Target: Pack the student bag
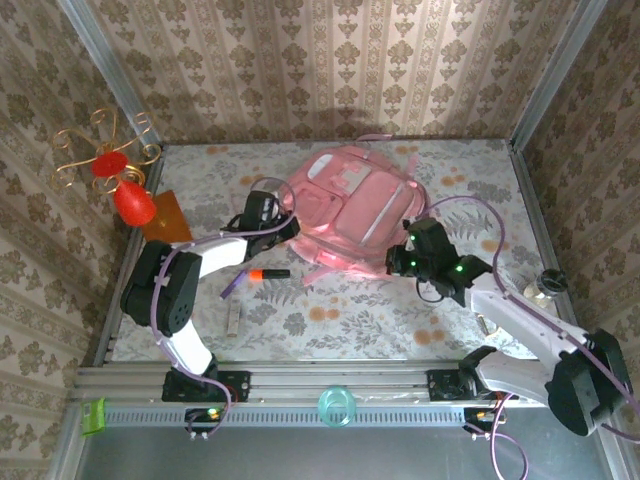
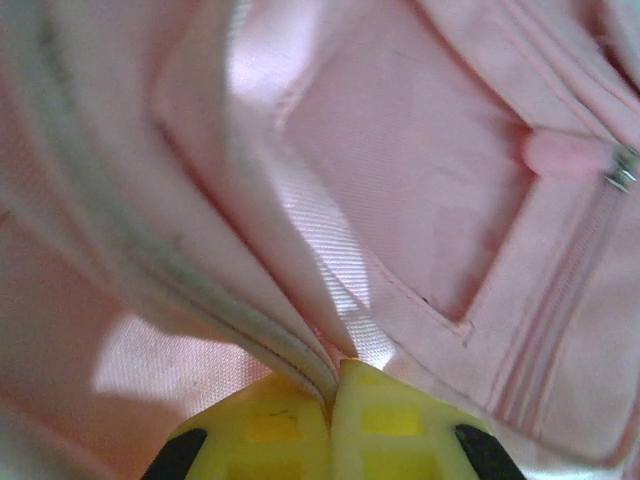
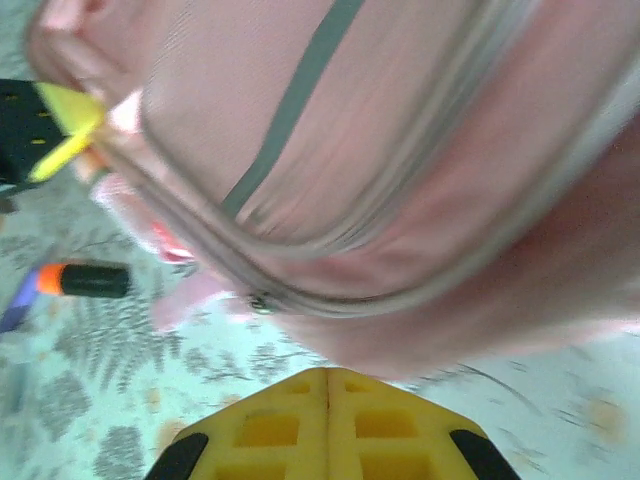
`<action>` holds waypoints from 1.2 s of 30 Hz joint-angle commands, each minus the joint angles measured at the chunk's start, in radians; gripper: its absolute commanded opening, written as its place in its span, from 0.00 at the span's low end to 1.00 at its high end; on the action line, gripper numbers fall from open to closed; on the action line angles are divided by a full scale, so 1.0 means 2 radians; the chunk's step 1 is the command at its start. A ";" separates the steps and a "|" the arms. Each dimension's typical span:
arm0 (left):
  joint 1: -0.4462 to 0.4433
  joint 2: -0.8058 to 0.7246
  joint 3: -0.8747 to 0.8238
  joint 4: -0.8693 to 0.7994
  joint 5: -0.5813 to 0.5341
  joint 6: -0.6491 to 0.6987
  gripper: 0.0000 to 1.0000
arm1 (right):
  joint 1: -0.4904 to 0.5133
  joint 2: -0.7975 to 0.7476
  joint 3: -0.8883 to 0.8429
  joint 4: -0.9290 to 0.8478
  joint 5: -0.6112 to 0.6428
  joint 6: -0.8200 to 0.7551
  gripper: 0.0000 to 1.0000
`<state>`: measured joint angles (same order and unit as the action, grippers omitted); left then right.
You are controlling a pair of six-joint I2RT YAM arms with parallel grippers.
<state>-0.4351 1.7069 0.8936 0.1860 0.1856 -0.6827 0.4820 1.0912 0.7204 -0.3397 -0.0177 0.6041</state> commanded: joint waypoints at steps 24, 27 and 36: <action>0.022 0.000 0.023 -0.039 -0.031 0.032 0.00 | 0.178 0.241 0.132 0.082 0.048 0.093 0.49; 0.016 -0.005 0.022 -0.040 -0.029 0.029 0.00 | 0.197 0.283 0.162 0.057 0.079 0.109 0.50; 0.002 -0.041 -0.007 -0.037 -0.038 0.018 0.00 | 0.208 0.328 0.176 0.020 0.214 0.139 0.57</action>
<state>-0.4107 1.6657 0.8997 0.1181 0.1070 -0.6449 0.8932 1.7199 1.0527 -0.2455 0.2565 0.8421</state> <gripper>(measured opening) 0.055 0.566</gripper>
